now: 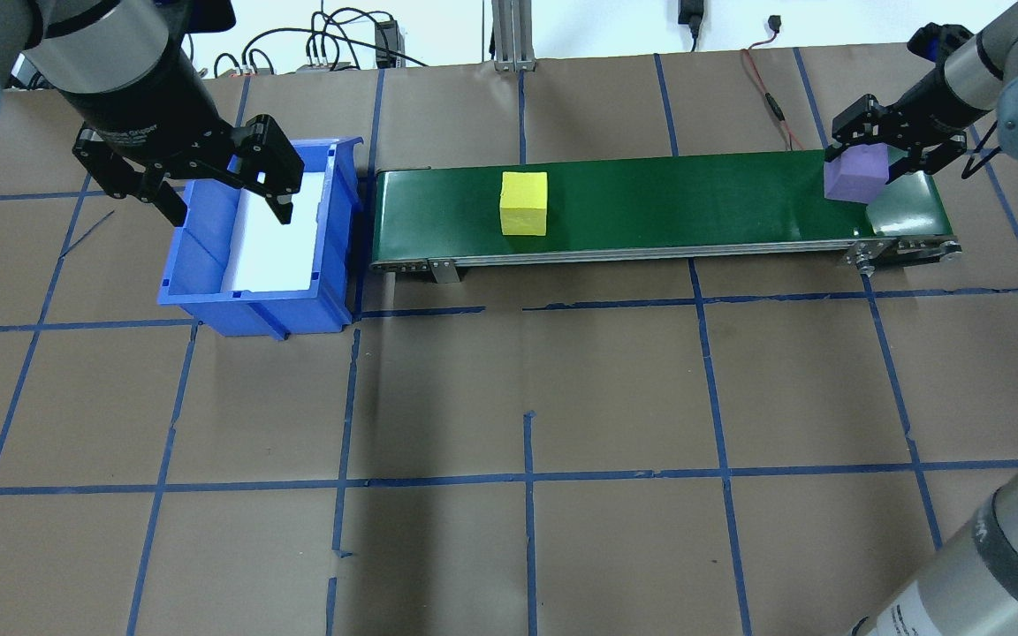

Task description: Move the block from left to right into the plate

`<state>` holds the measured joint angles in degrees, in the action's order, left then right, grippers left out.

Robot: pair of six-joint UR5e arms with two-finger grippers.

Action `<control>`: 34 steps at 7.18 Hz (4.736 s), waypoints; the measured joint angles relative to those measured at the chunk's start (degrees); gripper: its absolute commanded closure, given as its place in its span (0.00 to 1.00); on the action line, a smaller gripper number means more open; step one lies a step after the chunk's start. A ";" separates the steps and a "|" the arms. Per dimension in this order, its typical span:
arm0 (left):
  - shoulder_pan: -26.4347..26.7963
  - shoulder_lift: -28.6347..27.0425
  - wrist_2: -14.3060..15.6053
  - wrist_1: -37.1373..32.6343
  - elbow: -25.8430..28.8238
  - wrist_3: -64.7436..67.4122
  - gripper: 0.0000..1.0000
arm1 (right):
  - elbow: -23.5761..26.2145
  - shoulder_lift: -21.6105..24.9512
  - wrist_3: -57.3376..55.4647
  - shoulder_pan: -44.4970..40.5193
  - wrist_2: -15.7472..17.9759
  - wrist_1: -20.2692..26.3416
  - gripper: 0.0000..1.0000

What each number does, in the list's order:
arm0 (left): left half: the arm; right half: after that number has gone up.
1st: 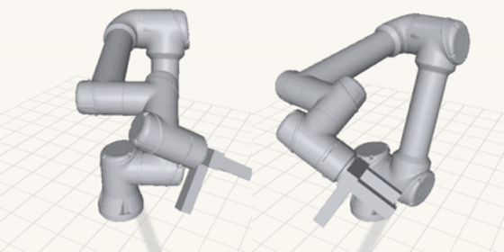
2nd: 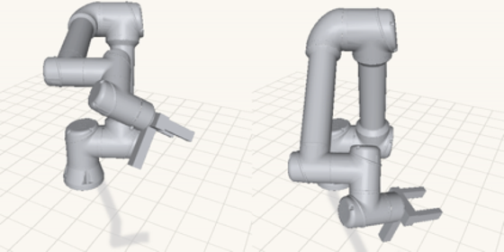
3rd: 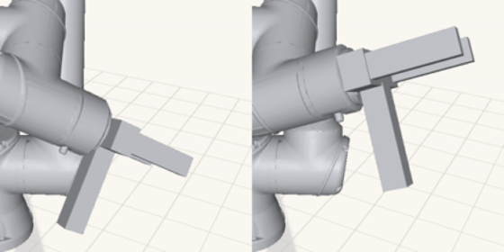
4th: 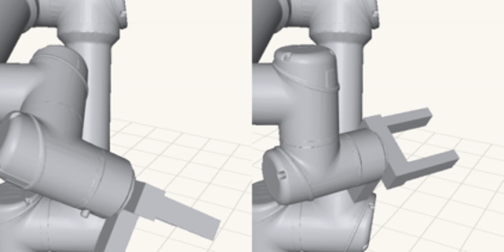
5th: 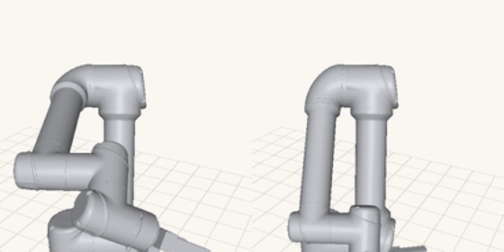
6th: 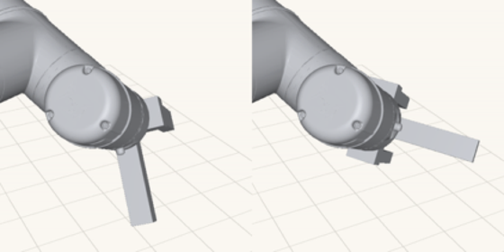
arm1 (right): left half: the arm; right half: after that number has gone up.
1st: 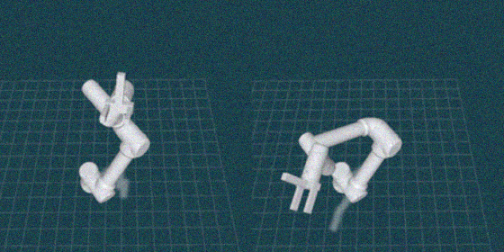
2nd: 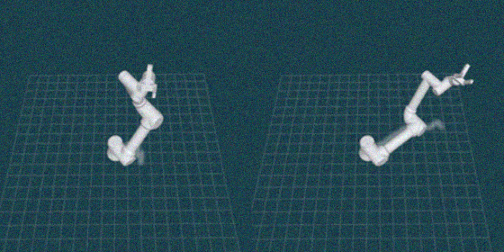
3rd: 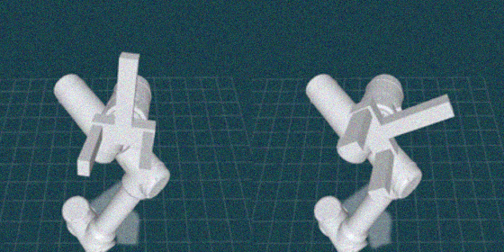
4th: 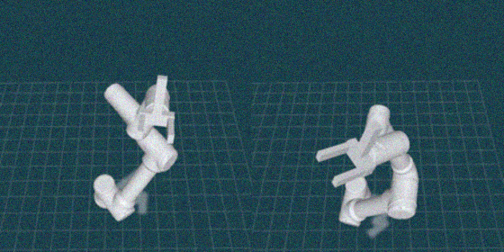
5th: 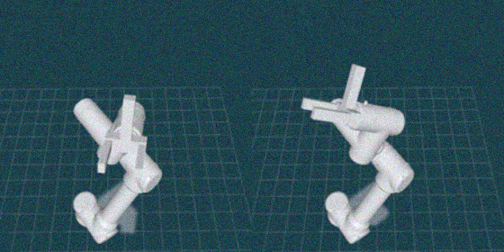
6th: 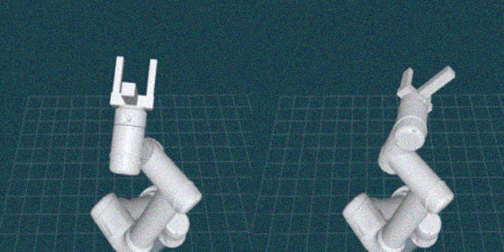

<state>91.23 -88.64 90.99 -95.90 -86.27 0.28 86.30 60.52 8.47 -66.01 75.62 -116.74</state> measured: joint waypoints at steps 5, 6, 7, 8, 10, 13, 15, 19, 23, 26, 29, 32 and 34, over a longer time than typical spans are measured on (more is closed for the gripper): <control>-0.14 -0.11 0.03 -0.15 -1.33 0.01 0.00 | 1.85 7.45 9.57 4.97 10.75 -1.46 0.70; -0.16 -0.14 0.05 -0.26 -1.39 -0.01 0.00 | 2.81 10.62 14.34 9.36 11.27 0.56 0.70; -0.17 -0.21 0.04 -0.33 -1.42 -0.02 0.00 | 3.65 12.85 19.59 14.42 11.28 2.84 0.70; -0.18 -0.29 0.00 -0.36 -1.44 -0.02 0.00 | 4.70 13.88 25.28 19.92 11.05 5.03 0.67; -0.24 -0.44 -0.02 -0.54 -1.50 -0.02 0.00 | 8.18 13.01 35.46 28.17 10.81 3.69 0.62; -0.29 -0.49 -0.13 -0.59 -1.53 0.04 0.00 | 11.60 7.91 40.59 33.47 10.39 -2.62 0.00; -0.34 -0.54 -0.21 -0.58 -1.53 0.06 0.00 | 11.88 7.10 40.86 34.39 9.87 -2.05 0.00; -0.38 -0.48 -0.50 -0.86 -1.46 0.07 0.00 | 5.56 9.37 38.70 29.48 7.47 2.28 0.00; -0.33 -0.49 -0.56 -0.93 -1.37 0.07 0.00 | 2.11 9.39 27.80 14.03 2.14 3.68 0.00; -0.27 -0.48 -0.61 -0.94 -1.36 0.07 0.00 | 2.98 8.80 19.06 7.08 -3.40 4.46 0.00; -0.10 -0.48 -0.74 -0.93 -1.36 0.09 0.00 | 5.56 7.97 18.35 6.02 -12.54 5.22 0.00; 0.04 -0.51 -0.81 -0.92 -1.36 0.15 0.00 | 8.57 8.02 18.19 5.98 -15.21 3.97 0.00; 0.08 -0.49 -0.82 -0.87 -1.36 0.16 0.00 | 7.72 7.69 18.11 5.95 -15.43 3.72 0.00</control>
<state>91.31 -89.12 90.18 -96.78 -87.63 0.44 94.02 68.21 26.58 -60.06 60.20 -113.02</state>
